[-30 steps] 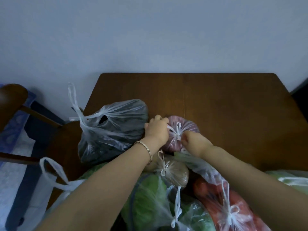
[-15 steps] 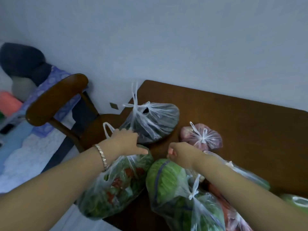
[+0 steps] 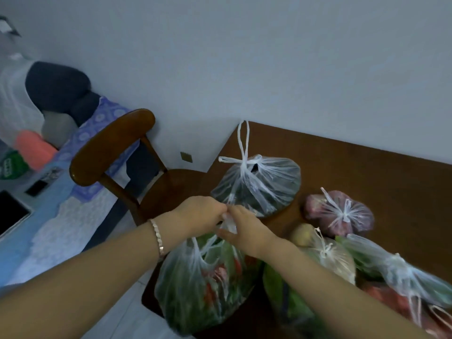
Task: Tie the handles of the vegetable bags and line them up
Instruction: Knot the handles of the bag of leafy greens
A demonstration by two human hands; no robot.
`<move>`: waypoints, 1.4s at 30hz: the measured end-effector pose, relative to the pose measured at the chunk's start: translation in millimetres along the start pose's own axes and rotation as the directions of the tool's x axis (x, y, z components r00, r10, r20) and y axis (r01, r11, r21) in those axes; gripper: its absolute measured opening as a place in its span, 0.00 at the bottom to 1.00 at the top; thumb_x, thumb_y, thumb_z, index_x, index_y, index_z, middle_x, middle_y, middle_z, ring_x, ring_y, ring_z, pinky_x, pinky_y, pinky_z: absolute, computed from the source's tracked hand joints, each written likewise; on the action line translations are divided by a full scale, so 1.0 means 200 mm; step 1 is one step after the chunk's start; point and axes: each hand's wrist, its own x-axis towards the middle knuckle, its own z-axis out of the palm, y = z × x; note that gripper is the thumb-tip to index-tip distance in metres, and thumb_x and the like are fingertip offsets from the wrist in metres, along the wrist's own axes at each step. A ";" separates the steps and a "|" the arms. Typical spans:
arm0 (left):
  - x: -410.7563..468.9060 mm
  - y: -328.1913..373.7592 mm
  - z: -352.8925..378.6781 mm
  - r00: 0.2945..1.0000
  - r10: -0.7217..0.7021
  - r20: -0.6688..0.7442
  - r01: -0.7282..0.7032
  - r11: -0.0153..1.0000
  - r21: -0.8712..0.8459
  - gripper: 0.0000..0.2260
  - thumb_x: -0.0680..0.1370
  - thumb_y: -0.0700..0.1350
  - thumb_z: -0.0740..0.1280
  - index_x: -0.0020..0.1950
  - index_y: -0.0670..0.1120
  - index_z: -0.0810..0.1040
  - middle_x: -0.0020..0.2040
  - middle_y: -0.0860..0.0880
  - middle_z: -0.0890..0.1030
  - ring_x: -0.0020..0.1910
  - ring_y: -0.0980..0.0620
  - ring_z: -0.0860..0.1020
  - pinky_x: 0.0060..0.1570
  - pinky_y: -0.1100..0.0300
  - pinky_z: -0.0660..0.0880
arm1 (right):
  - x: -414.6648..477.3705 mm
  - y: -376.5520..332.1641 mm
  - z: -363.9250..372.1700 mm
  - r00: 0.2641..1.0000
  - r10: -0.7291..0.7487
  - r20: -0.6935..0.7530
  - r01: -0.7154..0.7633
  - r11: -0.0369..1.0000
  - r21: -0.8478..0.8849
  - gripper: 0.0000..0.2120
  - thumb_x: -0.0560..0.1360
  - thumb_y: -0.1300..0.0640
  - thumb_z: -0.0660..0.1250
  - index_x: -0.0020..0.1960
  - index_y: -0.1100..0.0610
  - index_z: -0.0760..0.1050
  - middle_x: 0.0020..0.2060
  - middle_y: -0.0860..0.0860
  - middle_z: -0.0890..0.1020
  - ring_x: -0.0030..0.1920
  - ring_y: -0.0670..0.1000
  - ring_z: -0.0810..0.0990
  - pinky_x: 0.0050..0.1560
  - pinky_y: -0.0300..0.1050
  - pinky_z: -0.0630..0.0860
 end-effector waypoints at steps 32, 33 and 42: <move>-0.10 -0.20 0.31 0.972 -0.034 -0.231 -0.214 0.266 -0.940 0.12 0.81 0.41 0.54 0.42 0.43 0.74 0.40 0.60 0.79 0.41 0.69 0.78 0.49 0.74 0.71 | -0.07 -0.12 0.18 0.762 0.330 -0.557 0.268 0.622 0.736 0.16 0.77 0.51 0.54 0.35 0.57 0.72 0.31 0.48 0.77 0.39 0.46 0.78 0.47 0.32 0.73; -0.10 -0.18 0.30 0.979 -0.059 -0.193 -0.184 0.123 -0.975 0.14 0.81 0.41 0.52 0.38 0.42 0.71 0.31 0.56 0.77 0.33 0.61 0.78 0.44 0.68 0.75 | -0.05 -0.13 0.17 0.762 0.365 -0.535 0.305 0.527 0.793 0.19 0.78 0.50 0.54 0.32 0.58 0.67 0.24 0.48 0.72 0.30 0.49 0.75 0.39 0.36 0.74; -0.04 -0.06 0.28 0.996 -0.078 0.034 0.039 0.060 -0.997 0.22 0.81 0.53 0.51 0.33 0.45 0.73 0.24 0.53 0.64 0.20 0.59 0.61 0.21 0.67 0.57 | 0.07 -0.17 0.20 0.750 0.645 -0.147 -0.123 0.355 0.927 0.16 0.81 0.52 0.50 0.39 0.55 0.70 0.24 0.50 0.66 0.18 0.44 0.63 0.18 0.36 0.60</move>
